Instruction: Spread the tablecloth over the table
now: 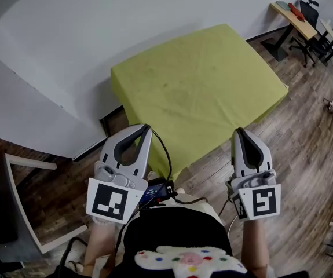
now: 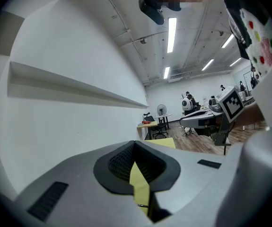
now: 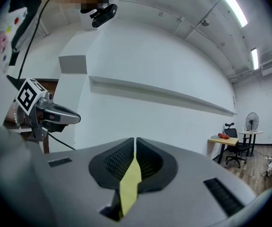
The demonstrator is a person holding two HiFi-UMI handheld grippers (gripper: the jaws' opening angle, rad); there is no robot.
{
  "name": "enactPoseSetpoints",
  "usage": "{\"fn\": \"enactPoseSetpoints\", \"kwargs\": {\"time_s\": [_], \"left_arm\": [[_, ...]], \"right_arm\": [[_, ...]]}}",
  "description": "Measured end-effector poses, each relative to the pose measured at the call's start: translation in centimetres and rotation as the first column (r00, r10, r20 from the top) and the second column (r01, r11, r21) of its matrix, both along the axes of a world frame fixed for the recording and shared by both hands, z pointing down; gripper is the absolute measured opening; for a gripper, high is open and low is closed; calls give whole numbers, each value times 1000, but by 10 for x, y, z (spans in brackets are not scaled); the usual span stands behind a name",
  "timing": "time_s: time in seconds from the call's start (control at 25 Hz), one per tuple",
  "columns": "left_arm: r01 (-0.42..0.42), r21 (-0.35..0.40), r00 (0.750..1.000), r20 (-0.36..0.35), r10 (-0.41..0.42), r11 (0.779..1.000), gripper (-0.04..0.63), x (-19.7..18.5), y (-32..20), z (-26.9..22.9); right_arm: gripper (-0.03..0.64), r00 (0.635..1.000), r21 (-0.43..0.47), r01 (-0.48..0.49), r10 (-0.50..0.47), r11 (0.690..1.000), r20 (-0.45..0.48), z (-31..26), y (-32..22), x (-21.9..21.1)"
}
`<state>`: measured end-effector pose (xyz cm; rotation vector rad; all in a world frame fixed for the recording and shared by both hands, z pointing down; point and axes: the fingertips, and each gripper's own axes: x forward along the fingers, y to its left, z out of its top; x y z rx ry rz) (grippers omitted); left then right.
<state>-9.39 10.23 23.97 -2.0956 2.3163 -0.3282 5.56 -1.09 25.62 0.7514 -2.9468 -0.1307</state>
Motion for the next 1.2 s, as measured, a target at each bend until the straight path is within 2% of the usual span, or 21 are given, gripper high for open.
{"fn": "enactPoseSetpoints", "kwargs": {"time_s": [0.44, 0.76, 1.0, 1.2], "left_arm": [[-9, -3, 1000, -13, 9, 1000, 14, 2, -3, 7], [-4, 3, 1000, -13, 5, 1000, 14, 5, -6, 5], [21, -1, 999, -30, -21, 1000, 14, -3, -2, 5], [31, 27, 999, -30, -30, 999, 14, -12, 0, -4]], "right_arm": [[40, 1000, -5, -5, 5, 1000, -15, 6, 3, 1], [40, 1000, 40, -4, 5, 999, -12, -2, 6, -3], [40, 1000, 21, 5, -4, 1000, -28, 5, 10, -6], [40, 999, 24, 8, -7, 1000, -32, 5, 11, -7]]}}
